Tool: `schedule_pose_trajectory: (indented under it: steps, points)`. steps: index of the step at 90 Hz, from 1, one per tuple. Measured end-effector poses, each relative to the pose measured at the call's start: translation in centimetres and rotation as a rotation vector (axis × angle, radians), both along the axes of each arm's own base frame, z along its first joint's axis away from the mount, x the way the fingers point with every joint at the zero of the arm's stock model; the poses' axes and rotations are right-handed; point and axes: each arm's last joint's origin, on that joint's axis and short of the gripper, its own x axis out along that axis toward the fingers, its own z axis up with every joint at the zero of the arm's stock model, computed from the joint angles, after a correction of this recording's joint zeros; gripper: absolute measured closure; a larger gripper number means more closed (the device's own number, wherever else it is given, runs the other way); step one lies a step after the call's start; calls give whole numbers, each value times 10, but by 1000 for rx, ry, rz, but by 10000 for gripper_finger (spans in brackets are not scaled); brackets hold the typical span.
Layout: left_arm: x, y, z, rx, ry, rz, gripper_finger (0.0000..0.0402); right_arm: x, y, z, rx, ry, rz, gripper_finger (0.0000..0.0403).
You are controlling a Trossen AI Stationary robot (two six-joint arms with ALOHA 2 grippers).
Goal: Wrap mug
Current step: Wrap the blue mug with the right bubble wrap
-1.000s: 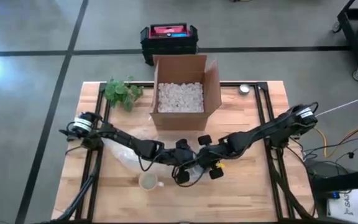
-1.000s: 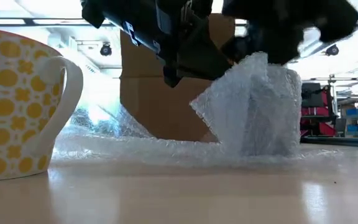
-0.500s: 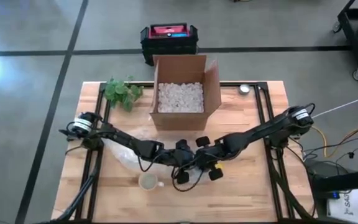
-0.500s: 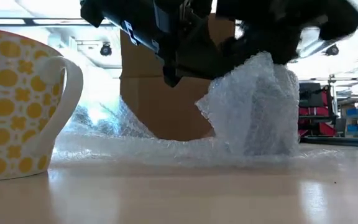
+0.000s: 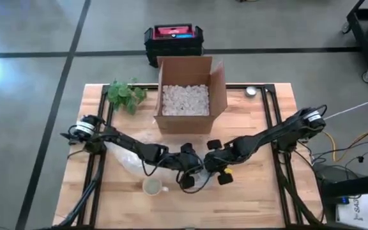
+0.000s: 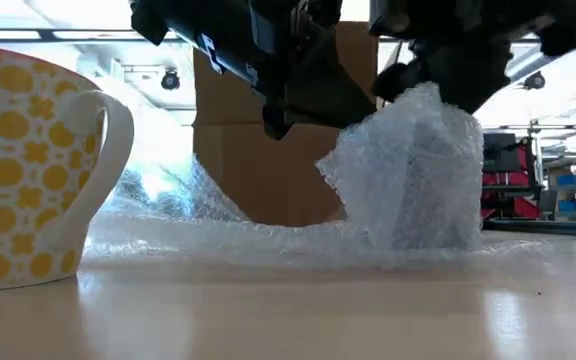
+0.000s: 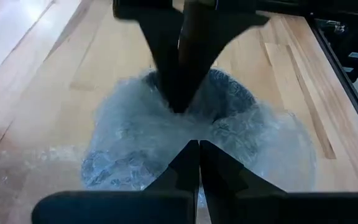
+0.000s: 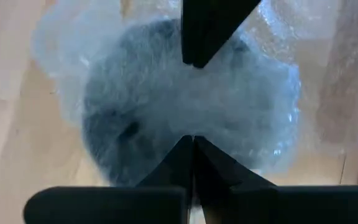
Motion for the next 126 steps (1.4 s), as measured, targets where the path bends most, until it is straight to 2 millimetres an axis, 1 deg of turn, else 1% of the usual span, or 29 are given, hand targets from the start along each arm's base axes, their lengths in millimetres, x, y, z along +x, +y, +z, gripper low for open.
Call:
schedule_pose_trajectory:
  steps: [13,24,36,44,52,57,63,69,74,84,91,102,109,116,120,126]
  points:
    - [0,0,0,1,3,0,402,9,3,-14,-2,-20,10,403]
    - [0,0,0,1,4,0,402,12,4,-13,24,-20,25,403]
    - [0,0,0,1,3,0,402,10,7,7,35,7,36,403]
    - [0,0,0,1,3,0,402,6,7,29,46,-2,47,403]
    - [0,0,0,1,3,0,402,6,6,52,47,-70,55,403]
    - [0,0,0,1,3,0,402,5,3,59,12,-106,44,403]
    - [0,0,0,1,3,0,402,6,-1,62,-36,-134,18,403]
    - [0,0,0,1,3,0,402,6,-3,60,-48,-132,12,403]
    - [0,0,0,1,3,0,402,7,-4,53,-56,-110,10,403]
    - [0,0,0,1,0,1,402,9,-5,25,-65,-39,11,403]
    - [0,0,0,1,1,1,402,11,-3,10,-45,-12,18,403]
    - [0,0,0,2,5,1,402,15,1,-8,-24,-12,10,403]
    - [0,0,0,2,5,0,402,17,2,-12,-24,-13,15,403]
    - [0,0,0,2,5,0,402,16,2,-11,-24,-10,33,403]
    - [0,0,0,1,1,1,402,14,2,-6,-24,-2,41,403]
    - [0,0,0,1,0,0,402,12,1,9,-17,-6,48,403]
